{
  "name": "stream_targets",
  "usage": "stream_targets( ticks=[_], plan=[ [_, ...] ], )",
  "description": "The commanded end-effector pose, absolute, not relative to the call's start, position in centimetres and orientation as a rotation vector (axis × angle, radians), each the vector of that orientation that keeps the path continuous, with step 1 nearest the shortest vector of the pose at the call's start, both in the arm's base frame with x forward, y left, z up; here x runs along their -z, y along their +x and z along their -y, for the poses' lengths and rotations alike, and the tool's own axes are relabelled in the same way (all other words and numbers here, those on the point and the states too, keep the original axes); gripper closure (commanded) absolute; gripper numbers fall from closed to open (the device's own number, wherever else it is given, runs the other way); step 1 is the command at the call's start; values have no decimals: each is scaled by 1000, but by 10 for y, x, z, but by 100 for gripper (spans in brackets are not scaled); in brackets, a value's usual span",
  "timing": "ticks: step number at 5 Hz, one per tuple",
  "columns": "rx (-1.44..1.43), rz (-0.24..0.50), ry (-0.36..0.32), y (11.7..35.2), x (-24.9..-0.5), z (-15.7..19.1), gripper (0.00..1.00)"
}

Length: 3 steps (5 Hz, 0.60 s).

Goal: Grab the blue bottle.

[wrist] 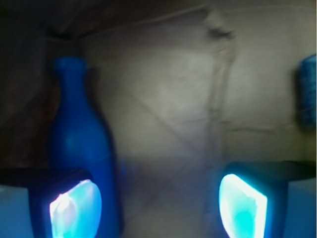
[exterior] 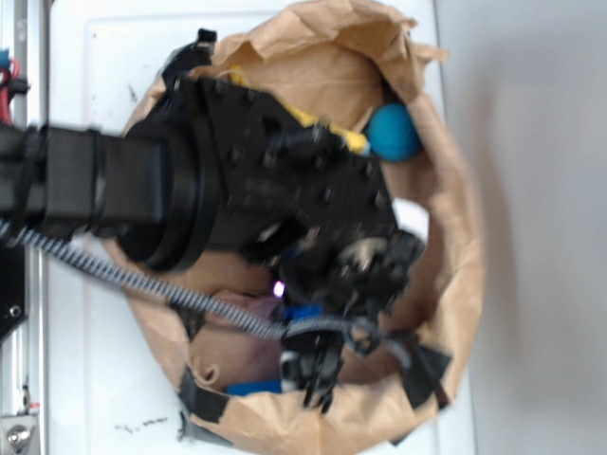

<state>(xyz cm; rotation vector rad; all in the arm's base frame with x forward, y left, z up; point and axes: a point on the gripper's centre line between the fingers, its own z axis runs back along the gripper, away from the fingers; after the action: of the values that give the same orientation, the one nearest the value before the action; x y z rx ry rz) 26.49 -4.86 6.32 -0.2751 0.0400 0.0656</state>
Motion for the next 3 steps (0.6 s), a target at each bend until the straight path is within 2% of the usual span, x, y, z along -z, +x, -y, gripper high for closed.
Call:
stream_targets(
  ticks=[1,3],
  plan=[
    [-29,-2,-332,263,-84,63,0],
    [-21,1,-324,257,-75,66,0]
  ],
)
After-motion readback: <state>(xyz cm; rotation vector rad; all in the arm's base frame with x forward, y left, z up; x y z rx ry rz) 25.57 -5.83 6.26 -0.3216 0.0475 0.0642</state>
